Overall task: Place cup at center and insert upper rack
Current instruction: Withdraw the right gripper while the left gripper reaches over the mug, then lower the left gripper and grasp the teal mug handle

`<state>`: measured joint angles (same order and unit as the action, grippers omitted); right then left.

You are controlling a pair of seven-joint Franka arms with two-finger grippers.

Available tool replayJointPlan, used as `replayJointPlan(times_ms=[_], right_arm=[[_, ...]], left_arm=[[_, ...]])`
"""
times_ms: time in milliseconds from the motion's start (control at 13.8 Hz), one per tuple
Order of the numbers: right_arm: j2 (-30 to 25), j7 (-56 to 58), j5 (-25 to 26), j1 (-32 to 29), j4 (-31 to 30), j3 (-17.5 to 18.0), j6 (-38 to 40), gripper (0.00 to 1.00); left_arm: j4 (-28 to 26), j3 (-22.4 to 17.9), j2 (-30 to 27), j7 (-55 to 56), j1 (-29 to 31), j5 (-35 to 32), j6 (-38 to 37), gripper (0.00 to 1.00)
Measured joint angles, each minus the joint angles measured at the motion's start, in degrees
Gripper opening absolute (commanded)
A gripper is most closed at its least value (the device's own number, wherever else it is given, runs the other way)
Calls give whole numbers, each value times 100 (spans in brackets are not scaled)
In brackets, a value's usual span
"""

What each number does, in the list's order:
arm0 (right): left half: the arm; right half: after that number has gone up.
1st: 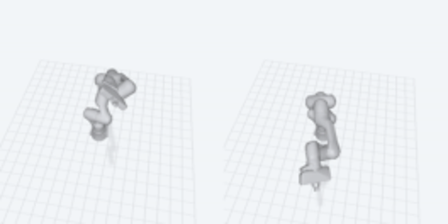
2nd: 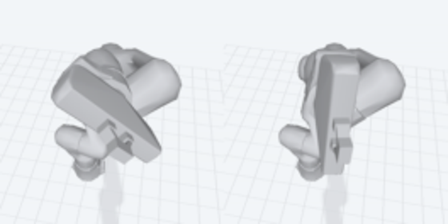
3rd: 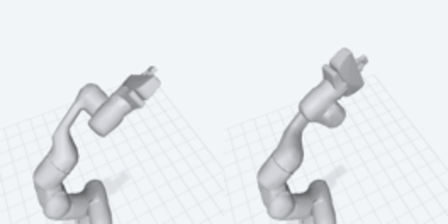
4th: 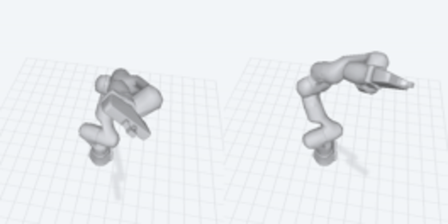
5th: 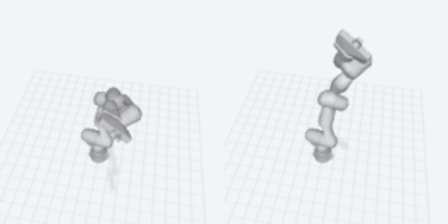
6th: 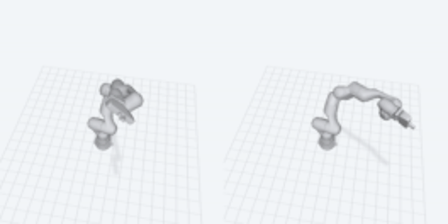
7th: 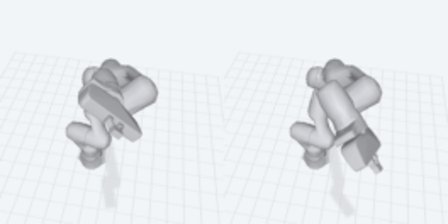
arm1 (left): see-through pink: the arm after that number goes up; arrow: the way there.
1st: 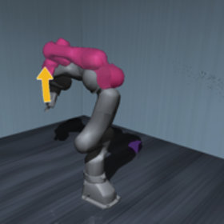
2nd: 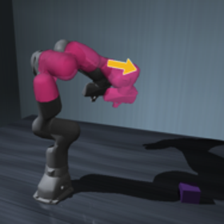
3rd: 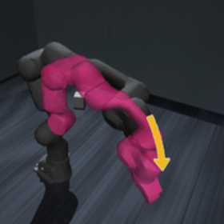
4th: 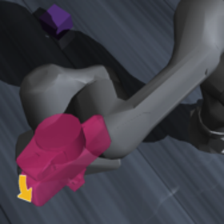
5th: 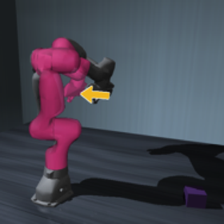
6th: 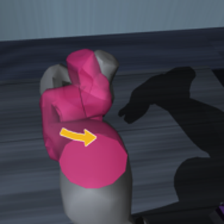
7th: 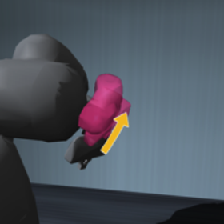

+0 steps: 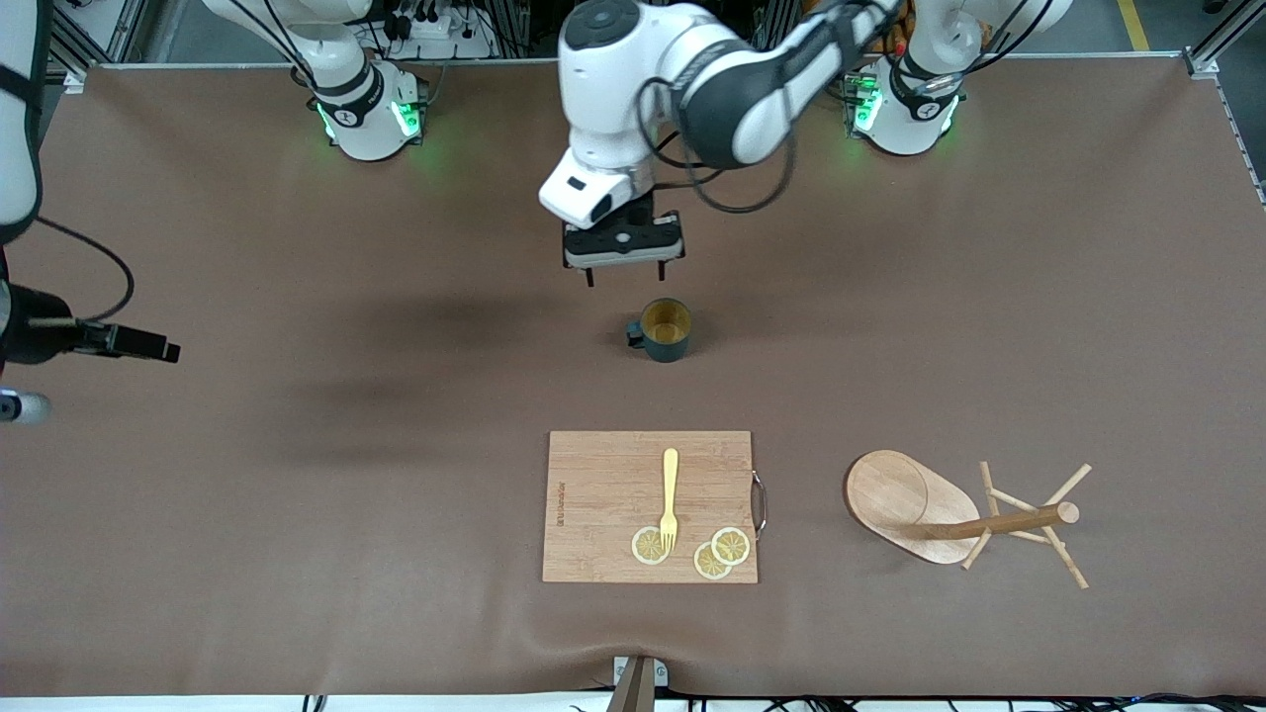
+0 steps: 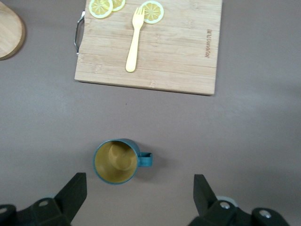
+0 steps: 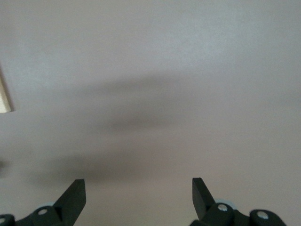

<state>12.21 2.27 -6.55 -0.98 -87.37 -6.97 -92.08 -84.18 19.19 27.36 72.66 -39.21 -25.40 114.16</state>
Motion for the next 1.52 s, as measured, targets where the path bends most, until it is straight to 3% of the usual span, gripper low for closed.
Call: replayJointPlan(times_ms=[217,362,796,1520], right_arm=[[-748,76,18,48,-890,72,-417,100],[-971,140,31,56,-1172,84,-507,100],[-998,163,247,44,-947,62,-741,100],[-997,168,268,63,-874,94,-644,100]], left_arm=[[2,-1,395,1384,-405,-833,104,100],[0,-1,594,2462,-557,-1440,209,100],[-93,-1,1145,4406,-896,-2808,244,100],[-174,-12,2104,5162,-1130,-4494,280,100]])
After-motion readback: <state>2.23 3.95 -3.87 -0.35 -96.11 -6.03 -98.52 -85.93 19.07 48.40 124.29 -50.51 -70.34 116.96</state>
